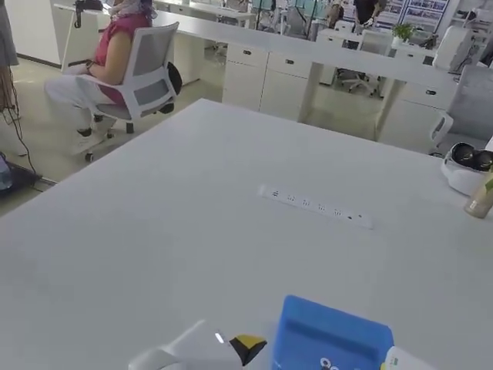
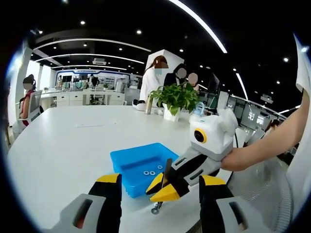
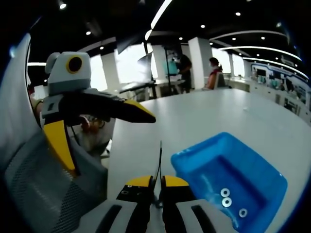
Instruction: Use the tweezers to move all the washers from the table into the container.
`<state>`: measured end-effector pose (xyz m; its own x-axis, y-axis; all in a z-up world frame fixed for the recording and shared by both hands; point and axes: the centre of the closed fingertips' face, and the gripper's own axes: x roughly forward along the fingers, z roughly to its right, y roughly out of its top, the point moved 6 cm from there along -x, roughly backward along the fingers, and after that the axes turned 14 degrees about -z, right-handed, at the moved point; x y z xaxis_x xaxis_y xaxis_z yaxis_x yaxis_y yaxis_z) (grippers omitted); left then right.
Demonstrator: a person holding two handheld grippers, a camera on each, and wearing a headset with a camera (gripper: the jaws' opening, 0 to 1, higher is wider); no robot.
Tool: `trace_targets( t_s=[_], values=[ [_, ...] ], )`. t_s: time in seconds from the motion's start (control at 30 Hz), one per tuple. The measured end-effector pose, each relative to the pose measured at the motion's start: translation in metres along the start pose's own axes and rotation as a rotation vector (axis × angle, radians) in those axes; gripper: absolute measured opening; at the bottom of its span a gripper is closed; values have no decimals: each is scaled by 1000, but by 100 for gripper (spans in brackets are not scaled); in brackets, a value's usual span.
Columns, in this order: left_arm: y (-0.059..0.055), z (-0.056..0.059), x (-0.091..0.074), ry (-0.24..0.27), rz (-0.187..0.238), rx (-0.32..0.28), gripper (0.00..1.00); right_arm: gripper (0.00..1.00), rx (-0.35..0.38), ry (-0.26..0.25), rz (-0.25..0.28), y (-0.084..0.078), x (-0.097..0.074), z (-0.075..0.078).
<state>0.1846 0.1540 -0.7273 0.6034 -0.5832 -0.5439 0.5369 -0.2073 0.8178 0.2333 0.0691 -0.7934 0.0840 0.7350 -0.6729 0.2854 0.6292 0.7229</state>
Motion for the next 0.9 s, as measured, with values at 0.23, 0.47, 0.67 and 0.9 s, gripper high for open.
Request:
trace_targets(
  t_s=[0.23, 0.47, 0.67, 0.9],
  values=[
    [0, 0, 1, 0, -4, 4, 64, 4, -33, -7, -13, -1, 1, -1],
    [1, 0, 1, -4, 4, 1, 65, 4, -118, -28, -38, 0, 2, -11],
    [1, 0, 1, -4, 4, 5, 65, 3, -145, -63, -46, 0, 0, -13],
    [1, -1, 1, -16, 13, -21, 65, 3, 1, -74, 5, -2, -3, -9]
  ],
)
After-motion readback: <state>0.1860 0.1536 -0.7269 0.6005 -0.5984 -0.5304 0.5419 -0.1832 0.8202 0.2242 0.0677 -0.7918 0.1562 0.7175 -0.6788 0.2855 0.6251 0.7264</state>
